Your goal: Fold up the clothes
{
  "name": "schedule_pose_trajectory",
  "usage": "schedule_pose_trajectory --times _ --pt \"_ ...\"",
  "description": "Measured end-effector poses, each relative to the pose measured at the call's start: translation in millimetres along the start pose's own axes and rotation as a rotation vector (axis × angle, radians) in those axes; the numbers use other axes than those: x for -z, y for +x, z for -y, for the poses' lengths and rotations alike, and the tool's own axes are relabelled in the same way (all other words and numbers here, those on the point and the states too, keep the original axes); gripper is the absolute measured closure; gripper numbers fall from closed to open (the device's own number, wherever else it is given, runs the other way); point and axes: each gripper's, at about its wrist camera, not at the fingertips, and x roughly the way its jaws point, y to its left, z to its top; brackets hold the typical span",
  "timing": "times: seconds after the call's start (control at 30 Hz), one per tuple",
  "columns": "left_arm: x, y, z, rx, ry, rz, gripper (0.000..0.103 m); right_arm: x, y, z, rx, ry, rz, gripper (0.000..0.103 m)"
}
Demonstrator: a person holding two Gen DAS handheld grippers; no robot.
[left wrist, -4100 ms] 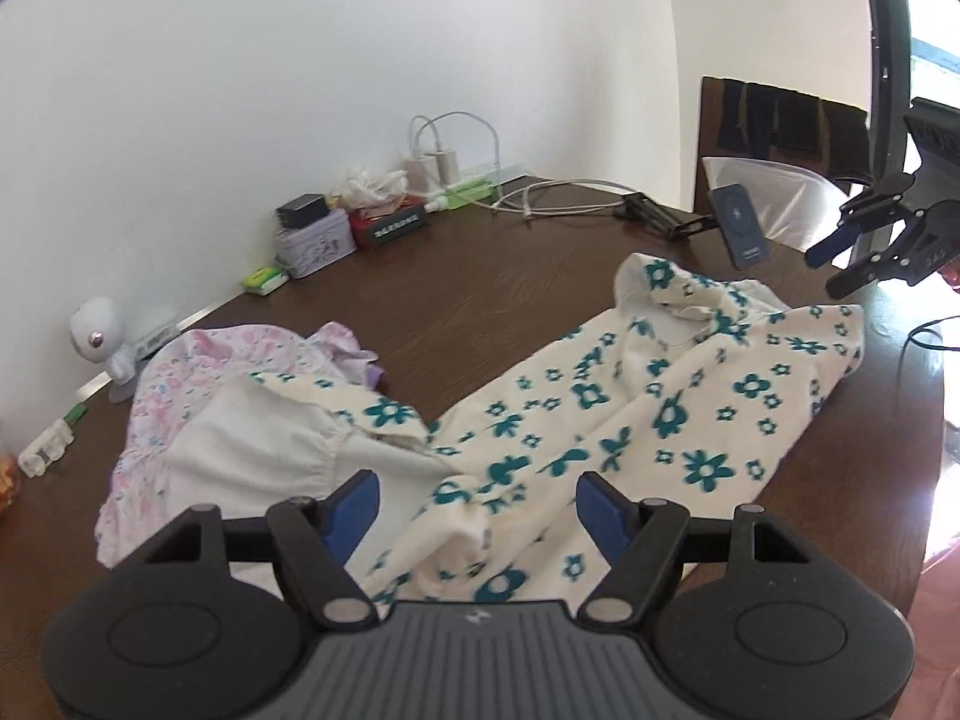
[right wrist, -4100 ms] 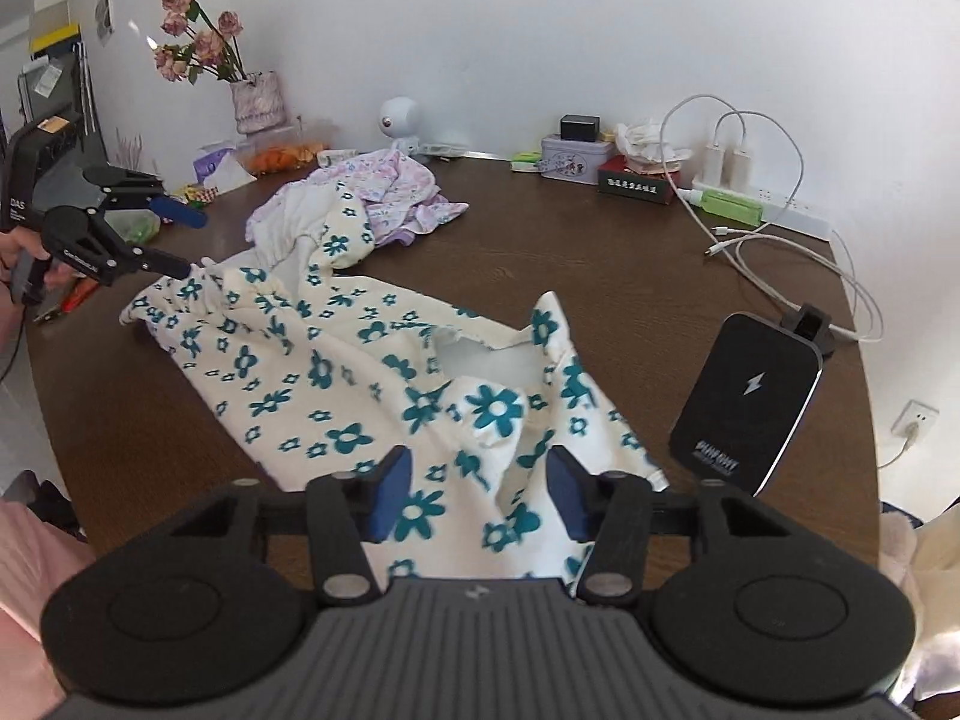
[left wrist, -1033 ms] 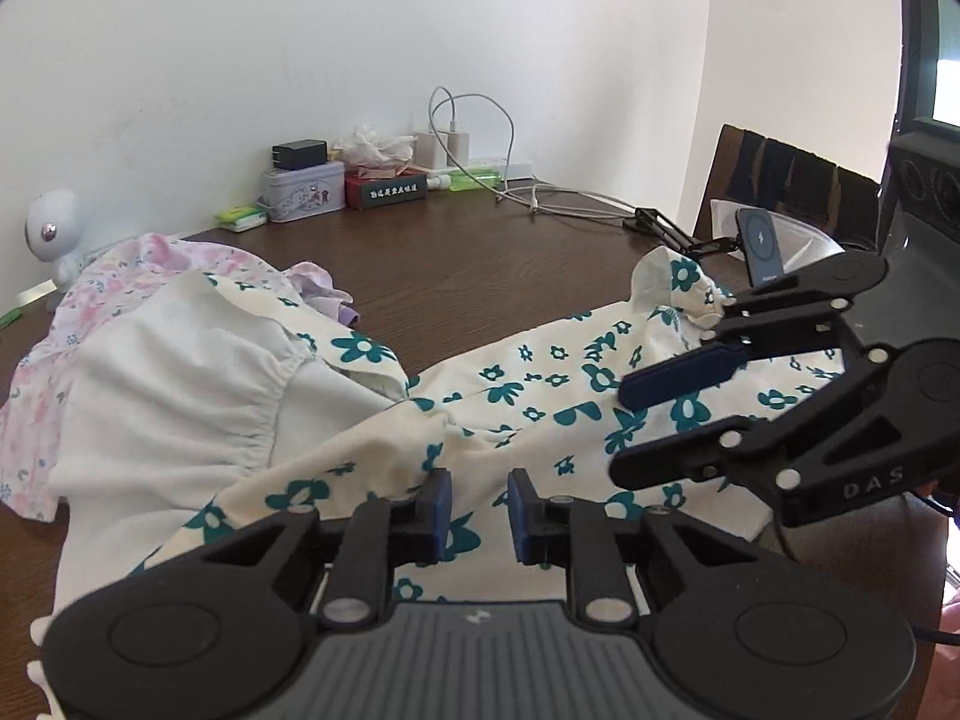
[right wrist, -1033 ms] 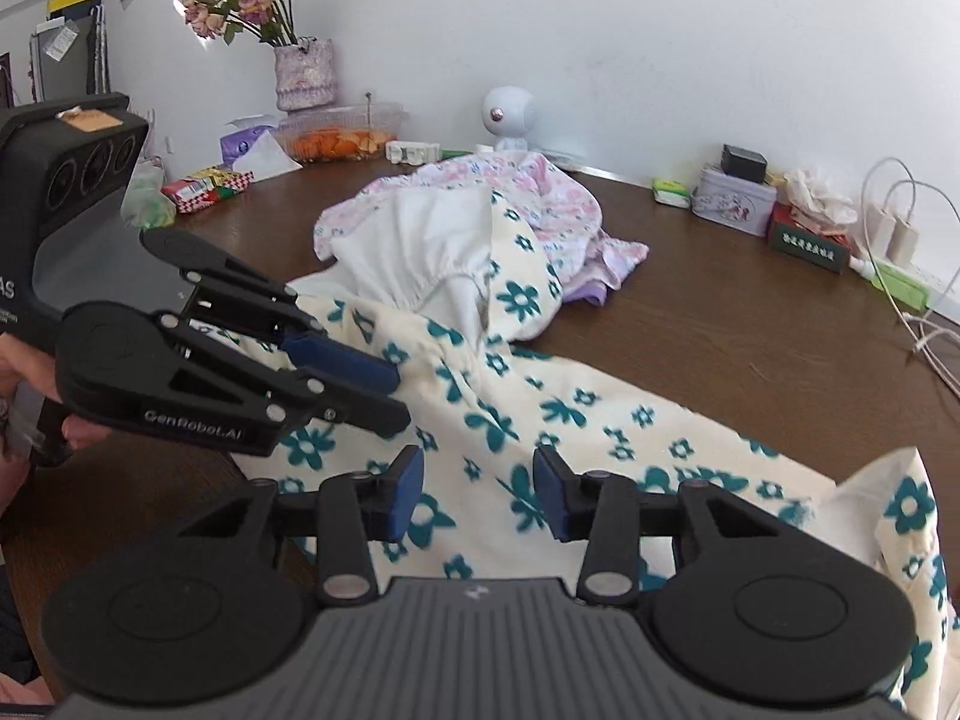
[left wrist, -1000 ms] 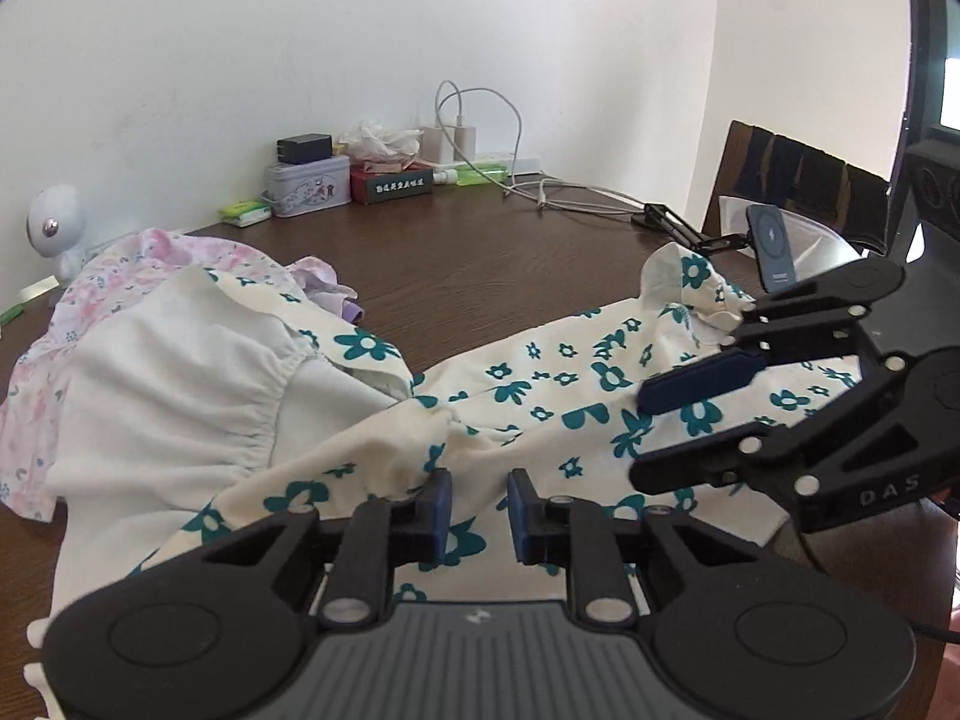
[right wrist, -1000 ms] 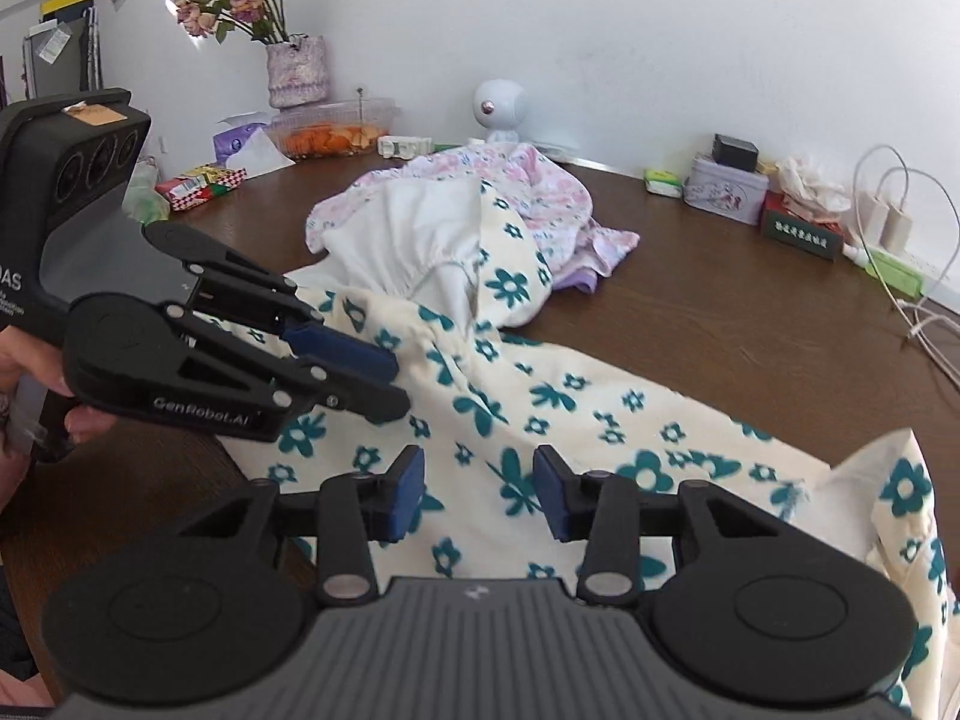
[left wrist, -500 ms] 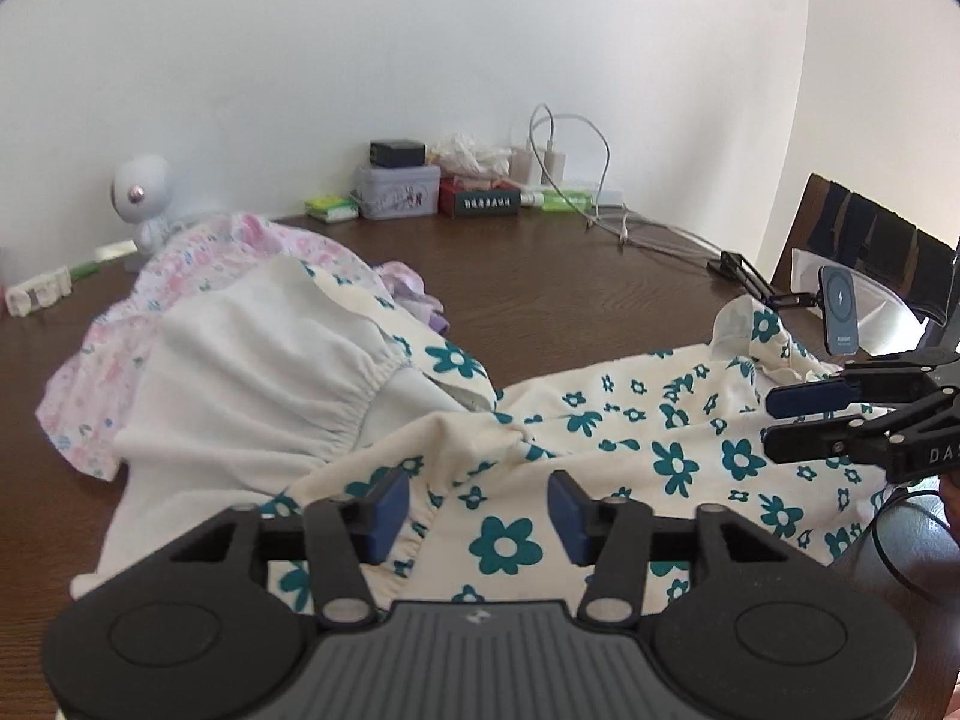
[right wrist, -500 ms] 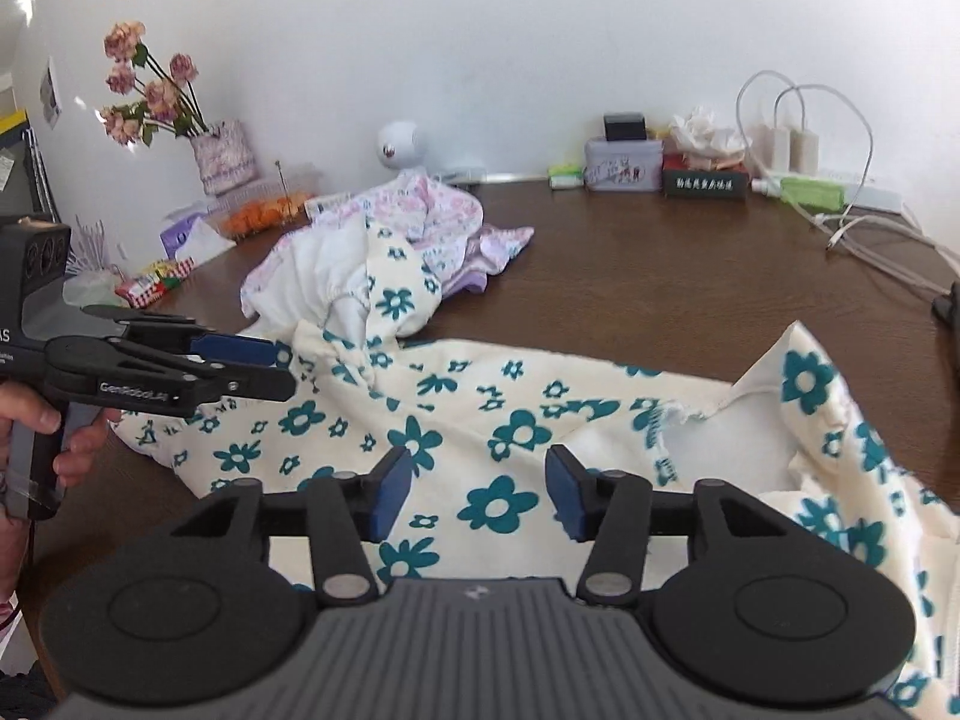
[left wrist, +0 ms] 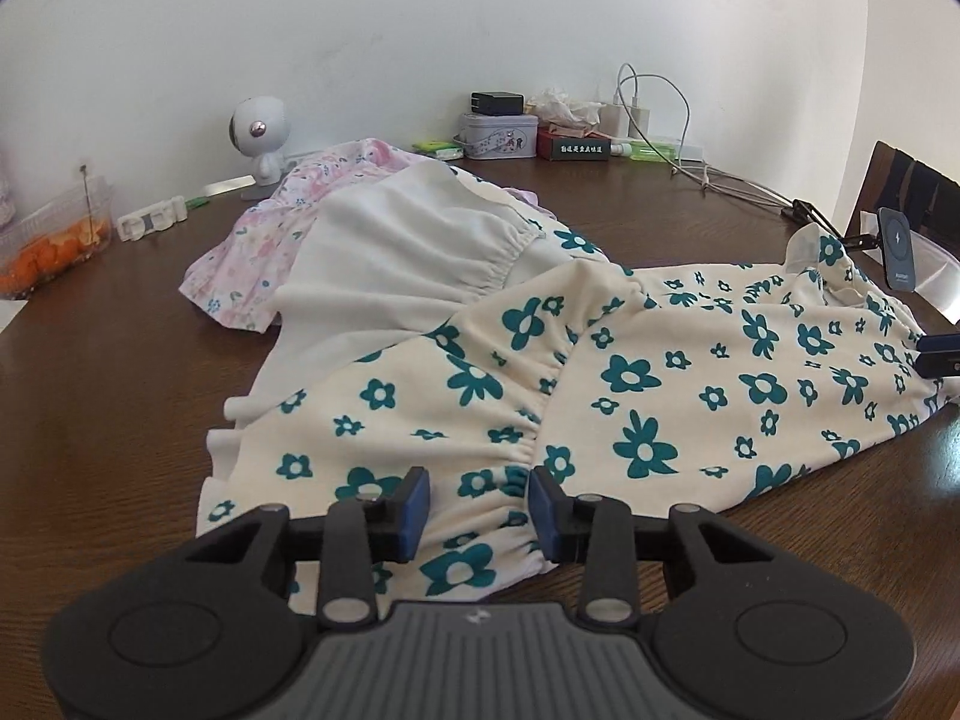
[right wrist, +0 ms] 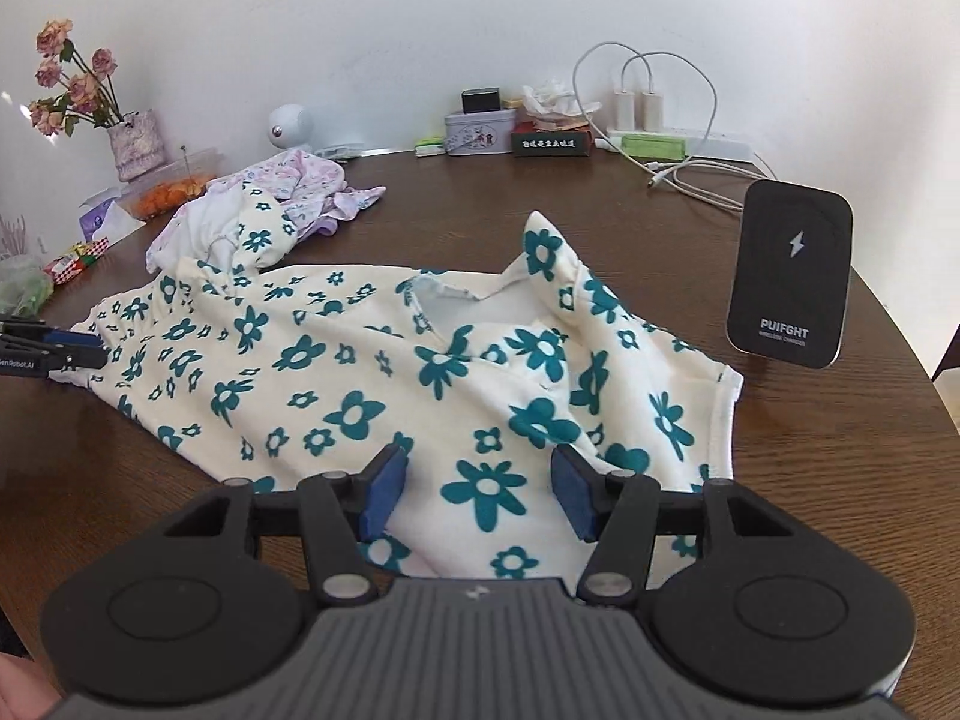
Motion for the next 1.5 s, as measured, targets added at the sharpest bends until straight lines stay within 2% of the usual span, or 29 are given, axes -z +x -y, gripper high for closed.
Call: schedule_pose_trajectory --times 0.27,0.3,0.33,0.37,0.4,0.47,0.5,0.6,0.73,0.8,0.83,0.93,0.97,1.03,1.13,1.27,1.3,1.37,1.5 --pt "2 -3 6 -0.023 -0.007 0.007 0.067 5 3 2 -0.016 -0.027 0.016 0.044" --pt "-1 -5 7 -0.023 -0.001 0.010 0.066 4 2 2 -0.022 -0.021 0.018 0.043" --pt "-5 -8 10 -0.019 0.019 0.028 0.060 3 0 2 -0.029 -0.016 0.024 0.040" --pt "-10 -12 13 -0.013 0.046 0.053 0.051 1 -4 2 -0.038 -0.010 0.042 0.040" --pt "-17 -16 18 -0.010 0.078 0.081 0.047 0 -8 3 -0.041 -0.008 0.057 0.037" --pt "-33 -17 28 0.000 0.163 0.128 0.032 -3 -12 4 -0.015 -0.013 0.076 0.031" --pt "-41 -14 33 0.014 0.212 0.139 0.029 -4 -12 6 -0.004 -0.010 0.077 0.030" --pt "-65 5 46 0.062 0.359 0.133 0.026 -2 -11 12 0.022 0.013 0.065 0.030" --pt "-85 47 54 0.117 0.541 0.037 0.026 1 -6 11 0.040 0.024 0.048 0.030" --pt "-89 63 53 0.177 0.580 -0.016 0.028 2 -4 12 0.048 0.030 0.041 0.029" --pt "-90 71 53 0.207 0.599 -0.043 0.034 1 -3 12 0.052 0.034 0.039 0.028" --pt "-92 86 46 0.296 0.572 -0.133 0.077 -1 1 13 0.066 0.040 0.031 0.028" --pt "-92 87 41 0.318 0.540 -0.155 0.085 -1 2 12 0.068 0.040 0.029 0.028" --pt "-91 81 30 0.365 0.458 -0.173 0.096 -2 3 13 0.069 0.037 0.025 0.027" --pt "-85 55 14 0.471 0.362 -0.168 0.098 -2 4 15 0.061 0.042 0.023 0.027" --pt "-71 14 8 0.524 0.350 -0.168 0.099 -1 5 19 0.043 0.049 0.027 0.026" --pt "-71 9 6 0.516 0.346 -0.167 0.098 -1 5 19 0.039 0.050 0.028 0.026" --pt "-77 9 2 0.449 0.304 -0.164 0.096 -1 6 19 0.039 0.050 0.031 0.026" --pt "-91 41 -1 0.317 0.228 -0.192 0.095 -1 8 19 0.039 0.055 0.038 0.026"
